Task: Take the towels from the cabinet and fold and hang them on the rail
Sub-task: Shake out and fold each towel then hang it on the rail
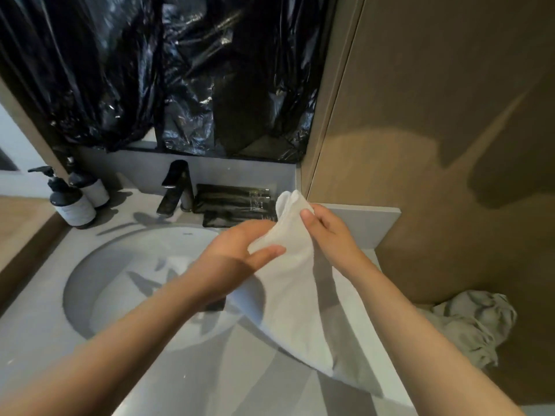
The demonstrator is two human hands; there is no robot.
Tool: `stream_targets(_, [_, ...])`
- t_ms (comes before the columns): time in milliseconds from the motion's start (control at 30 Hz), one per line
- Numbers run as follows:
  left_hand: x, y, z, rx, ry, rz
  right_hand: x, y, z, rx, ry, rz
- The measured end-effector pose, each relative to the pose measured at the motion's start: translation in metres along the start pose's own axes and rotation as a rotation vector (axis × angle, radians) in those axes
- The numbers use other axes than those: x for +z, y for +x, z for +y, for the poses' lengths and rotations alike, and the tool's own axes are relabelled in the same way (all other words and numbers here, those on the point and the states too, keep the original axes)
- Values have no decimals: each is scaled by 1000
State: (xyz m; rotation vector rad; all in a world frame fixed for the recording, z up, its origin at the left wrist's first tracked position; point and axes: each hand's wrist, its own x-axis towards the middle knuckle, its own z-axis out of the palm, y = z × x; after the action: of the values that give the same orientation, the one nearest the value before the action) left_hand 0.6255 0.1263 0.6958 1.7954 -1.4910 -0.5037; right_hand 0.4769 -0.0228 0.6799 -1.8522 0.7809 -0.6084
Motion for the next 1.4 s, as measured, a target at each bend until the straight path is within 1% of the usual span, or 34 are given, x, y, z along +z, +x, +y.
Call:
stream_targets(100, [-30,17,28,110,101,1,-27,0,-26,-70,-16,110])
stream_targets(167, [-50,27,46,166,130,40,-42,-2,-45,-155,-51,176])
stream_targets(233, [-70,37,57,178,127,91,-56,-4,-64,-251,-80,289])
stream_targets(333, [-92,49,57,116,4,201,-74,-8,-90,-347,-64,430])
stream_targets(367, [-94,51,55,77,-83,251,-81,-9,-98,-361,-61,471])
stream_targets(400, [-92,53,53,27,-231,268,-87,-11,-105,-375,-63,507])
stream_targets(467, [-81,58,49,-66,-558,196,-100,-13,-120,-409,-63,548])
stream_targets(533, [-68,65,50,-79,-714,105,-111,-15,-133,-443,-67,563])
stream_targets(600, [-60,72,59,2,-735,78,-119,-16,-144,-468,-77,585])
stream_targets(667, [-58,79,70,67,-750,122,-126,-18,-154,-486,-80,618])
stream_targets(767, [-61,89,87,102,-817,203,-133,-26,-167,-505,-76,696])
stream_targets(900, [-75,106,111,201,-759,244,-143,-39,-186,-542,-86,794])
stream_targets(967, [-85,117,122,237,-759,205,-148,-44,-197,-545,-94,827])
stream_targets(1000, [-90,123,126,237,-772,158,-150,-46,-202,-546,-108,848])
stream_targets(1100, [-91,130,127,198,-794,25,-155,-52,-216,-568,-179,925])
stream_targets(1233, [-84,126,136,236,-868,56,-157,-66,-231,-575,-314,1023])
stream_targets(1333, [-86,114,164,279,-937,34,-164,-86,-243,-548,-381,1087])
stream_targets(1400, [-91,103,183,304,-912,32,-169,-101,-248,-536,-391,1111])
